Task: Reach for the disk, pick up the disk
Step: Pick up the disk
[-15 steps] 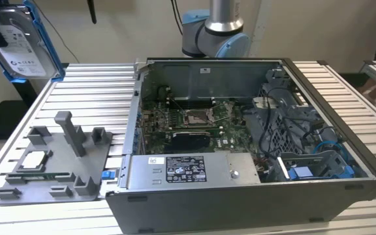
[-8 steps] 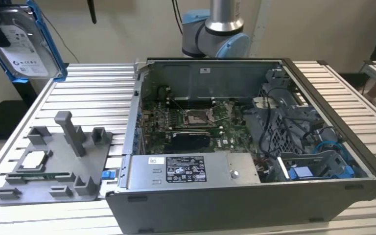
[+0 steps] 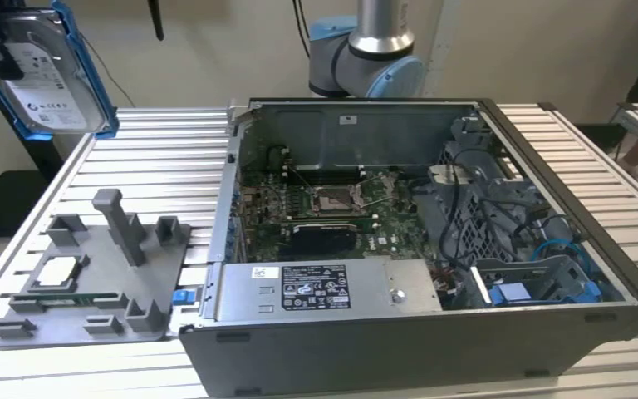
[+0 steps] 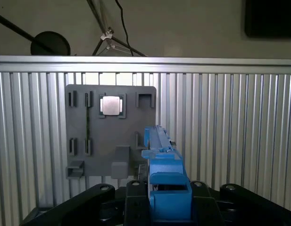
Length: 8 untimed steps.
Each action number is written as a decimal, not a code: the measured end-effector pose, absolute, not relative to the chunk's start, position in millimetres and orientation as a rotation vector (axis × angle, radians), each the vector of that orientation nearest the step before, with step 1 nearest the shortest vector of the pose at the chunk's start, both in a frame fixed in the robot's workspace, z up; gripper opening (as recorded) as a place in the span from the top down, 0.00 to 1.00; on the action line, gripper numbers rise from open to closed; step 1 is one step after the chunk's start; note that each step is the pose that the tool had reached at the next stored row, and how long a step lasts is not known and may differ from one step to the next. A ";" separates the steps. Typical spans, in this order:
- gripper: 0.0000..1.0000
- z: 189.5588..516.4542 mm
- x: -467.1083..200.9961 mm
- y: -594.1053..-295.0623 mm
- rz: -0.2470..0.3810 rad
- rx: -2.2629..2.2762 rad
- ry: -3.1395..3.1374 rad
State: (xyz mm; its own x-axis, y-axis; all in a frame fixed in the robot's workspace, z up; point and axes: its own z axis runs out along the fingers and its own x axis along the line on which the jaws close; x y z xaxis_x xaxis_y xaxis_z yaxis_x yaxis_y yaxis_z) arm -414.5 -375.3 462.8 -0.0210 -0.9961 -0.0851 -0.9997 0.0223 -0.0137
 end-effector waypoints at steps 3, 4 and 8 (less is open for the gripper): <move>1.00 462.8 -411.5 -375.3 0.076 -2.147 2.194; 1.00 462.8 -410.2 -375.3 0.077 -2.147 2.194; 1.00 462.8 -403.9 -375.3 0.077 -2.147 2.194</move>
State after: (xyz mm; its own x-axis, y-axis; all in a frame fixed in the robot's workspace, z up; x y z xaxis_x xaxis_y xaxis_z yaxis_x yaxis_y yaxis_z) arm -403.9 -375.3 462.8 -0.0210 -0.9961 -0.0851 -0.9997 0.0223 -0.0137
